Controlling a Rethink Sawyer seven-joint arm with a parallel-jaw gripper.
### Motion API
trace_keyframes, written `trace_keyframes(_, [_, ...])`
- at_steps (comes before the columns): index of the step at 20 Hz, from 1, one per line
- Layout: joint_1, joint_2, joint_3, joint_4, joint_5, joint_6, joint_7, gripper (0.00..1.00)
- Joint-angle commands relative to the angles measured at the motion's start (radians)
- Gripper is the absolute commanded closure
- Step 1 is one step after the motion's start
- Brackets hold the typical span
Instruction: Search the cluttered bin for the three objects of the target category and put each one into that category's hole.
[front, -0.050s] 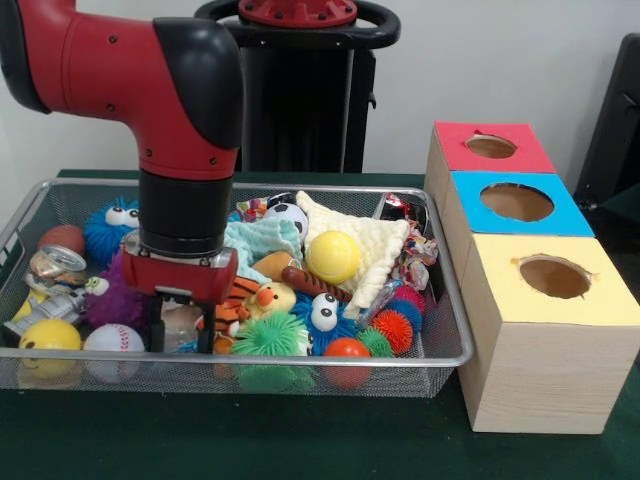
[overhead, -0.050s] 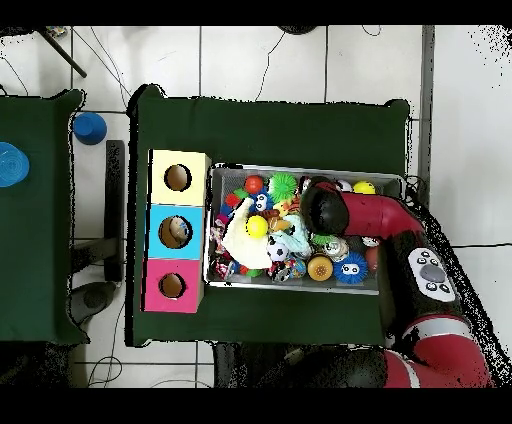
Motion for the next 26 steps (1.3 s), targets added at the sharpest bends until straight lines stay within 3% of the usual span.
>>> trace_keyframes(1, [0.001,0.103,0.005,-0.024,-0.004,0.037,0.057,1.00])
trace_keyframes(8, [-0.007,0.103,0.032,-0.024,0.026,0.123,0.028,1.00])
trace_keyframes(26, [0.010,0.106,0.038,0.003,0.015,0.167,-0.011,1.00])
